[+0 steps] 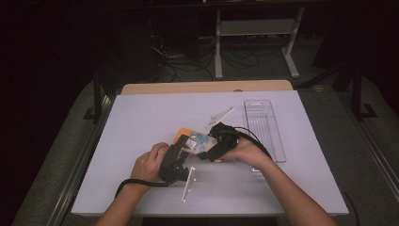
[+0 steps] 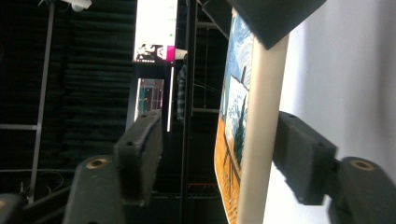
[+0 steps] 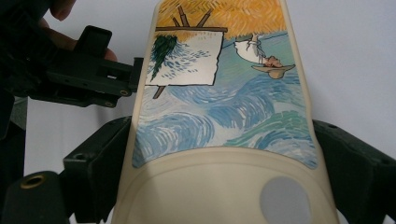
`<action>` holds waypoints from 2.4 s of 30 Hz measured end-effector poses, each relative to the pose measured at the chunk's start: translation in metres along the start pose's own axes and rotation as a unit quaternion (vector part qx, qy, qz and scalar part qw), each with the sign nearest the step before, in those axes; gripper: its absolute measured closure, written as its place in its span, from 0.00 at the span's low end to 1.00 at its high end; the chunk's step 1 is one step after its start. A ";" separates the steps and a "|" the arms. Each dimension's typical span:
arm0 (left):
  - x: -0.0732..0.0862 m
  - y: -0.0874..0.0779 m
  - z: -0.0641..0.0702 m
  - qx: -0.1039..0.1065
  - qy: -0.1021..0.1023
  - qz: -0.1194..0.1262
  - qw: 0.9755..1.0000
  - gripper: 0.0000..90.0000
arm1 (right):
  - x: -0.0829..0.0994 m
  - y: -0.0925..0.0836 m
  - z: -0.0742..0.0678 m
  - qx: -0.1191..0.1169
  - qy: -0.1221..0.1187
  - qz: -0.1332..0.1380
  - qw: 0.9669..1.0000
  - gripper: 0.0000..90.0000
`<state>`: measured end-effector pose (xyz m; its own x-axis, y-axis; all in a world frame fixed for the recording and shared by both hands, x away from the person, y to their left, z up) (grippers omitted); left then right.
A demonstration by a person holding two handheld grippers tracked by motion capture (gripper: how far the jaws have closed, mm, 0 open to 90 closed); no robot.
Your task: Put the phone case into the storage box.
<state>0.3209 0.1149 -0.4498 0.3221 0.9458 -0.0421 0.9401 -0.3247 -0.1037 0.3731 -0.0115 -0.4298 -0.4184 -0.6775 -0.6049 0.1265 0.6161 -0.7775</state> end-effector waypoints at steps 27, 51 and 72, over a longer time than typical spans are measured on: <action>-0.005 0.000 0.003 0.027 0.037 -0.004 0.999 0.79 | -0.001 -0.001 -0.002 -0.011 0.008 0.005 1.000 0.12; -0.005 -0.004 -0.002 0.013 0.052 -0.007 0.999 0.88 | -0.002 -0.002 -0.004 -0.036 0.026 0.012 0.999 0.09; 0.028 -0.003 -0.009 0.023 0.040 -0.055 0.997 0.88 | 0.012 -0.043 0.011 0.009 0.007 0.057 0.998 0.01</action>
<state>0.3287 0.1427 -0.4414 0.2266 0.9727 0.0506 0.9647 -0.2169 -0.1490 0.3728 -0.0507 -0.4057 -0.4135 -0.5968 -0.6877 0.1899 0.6821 -0.7061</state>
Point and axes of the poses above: each handheld gripper's, and its own axes: y roughly forward along the jaws, x roughly out of its underside, z roughly to its right, the point moved 6 cm from there along y, roughly forward along the jaws, and after that the axes turned 6 degrees about -z, right-handed, at the moved point
